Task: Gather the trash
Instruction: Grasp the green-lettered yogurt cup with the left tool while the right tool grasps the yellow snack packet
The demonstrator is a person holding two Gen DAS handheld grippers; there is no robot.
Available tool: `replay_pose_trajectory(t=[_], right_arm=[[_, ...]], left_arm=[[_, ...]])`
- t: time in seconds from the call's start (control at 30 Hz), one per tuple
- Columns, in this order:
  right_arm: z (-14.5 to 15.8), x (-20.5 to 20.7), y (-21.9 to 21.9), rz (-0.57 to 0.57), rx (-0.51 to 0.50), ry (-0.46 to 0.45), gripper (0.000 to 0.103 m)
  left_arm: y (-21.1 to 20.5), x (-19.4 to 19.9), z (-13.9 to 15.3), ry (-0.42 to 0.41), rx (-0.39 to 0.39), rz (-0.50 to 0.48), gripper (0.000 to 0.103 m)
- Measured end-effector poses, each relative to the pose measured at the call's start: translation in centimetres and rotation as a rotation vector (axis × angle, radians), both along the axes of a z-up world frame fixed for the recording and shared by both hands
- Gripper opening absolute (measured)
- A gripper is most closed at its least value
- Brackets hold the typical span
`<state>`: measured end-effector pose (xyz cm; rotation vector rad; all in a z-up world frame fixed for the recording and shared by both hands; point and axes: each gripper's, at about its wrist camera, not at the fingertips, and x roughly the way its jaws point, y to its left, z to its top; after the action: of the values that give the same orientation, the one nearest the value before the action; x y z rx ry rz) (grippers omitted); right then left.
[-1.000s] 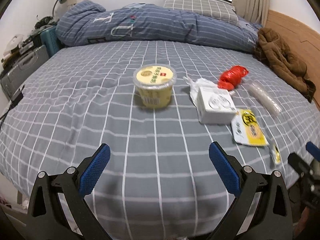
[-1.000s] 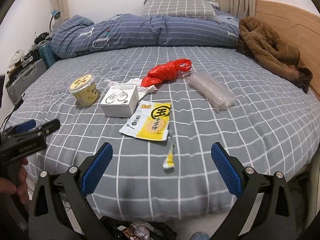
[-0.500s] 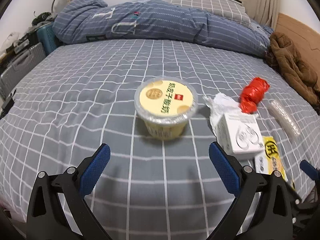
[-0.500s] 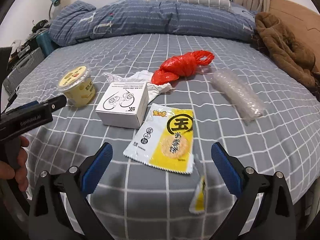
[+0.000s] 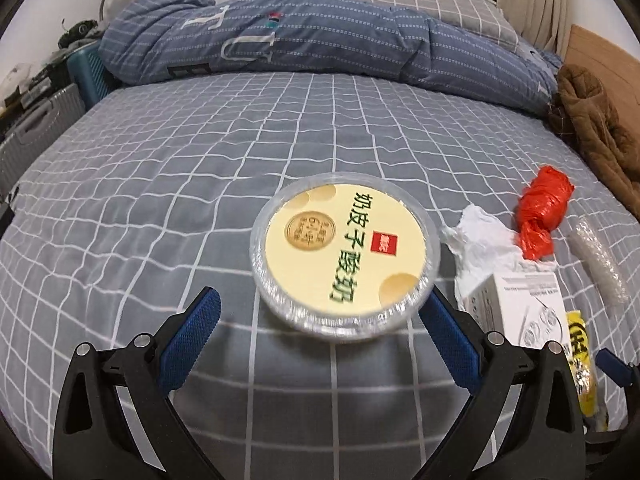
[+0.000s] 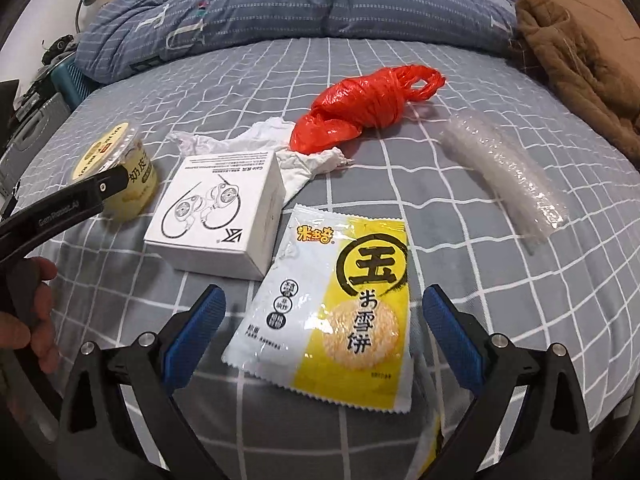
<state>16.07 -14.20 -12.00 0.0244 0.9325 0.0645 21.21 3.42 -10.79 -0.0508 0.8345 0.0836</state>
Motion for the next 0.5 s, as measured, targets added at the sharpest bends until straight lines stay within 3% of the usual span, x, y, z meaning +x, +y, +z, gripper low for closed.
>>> replay_pose_trajectory(t=[0.2,0.37,0.5], right_arm=[[-1.2,1.1,-0.2,-0.005,0.005,0.039,0.084],[-1.5,1.4,-0.8,-0.01,0.019,0.04,0.074],[-1.8,1.4,-0.8,-0.009,0.016,0.038,0.063]], left_arm=[[-0.2,1.3,-0.2,-0.008,-0.006,-0.006,0.094],[-0.6,2.2,-0.5,-0.004,-0.006,-0.029,0.079],[-0.7,2.7,-0.6,-0.011,-0.007,-0.041,0.074]])
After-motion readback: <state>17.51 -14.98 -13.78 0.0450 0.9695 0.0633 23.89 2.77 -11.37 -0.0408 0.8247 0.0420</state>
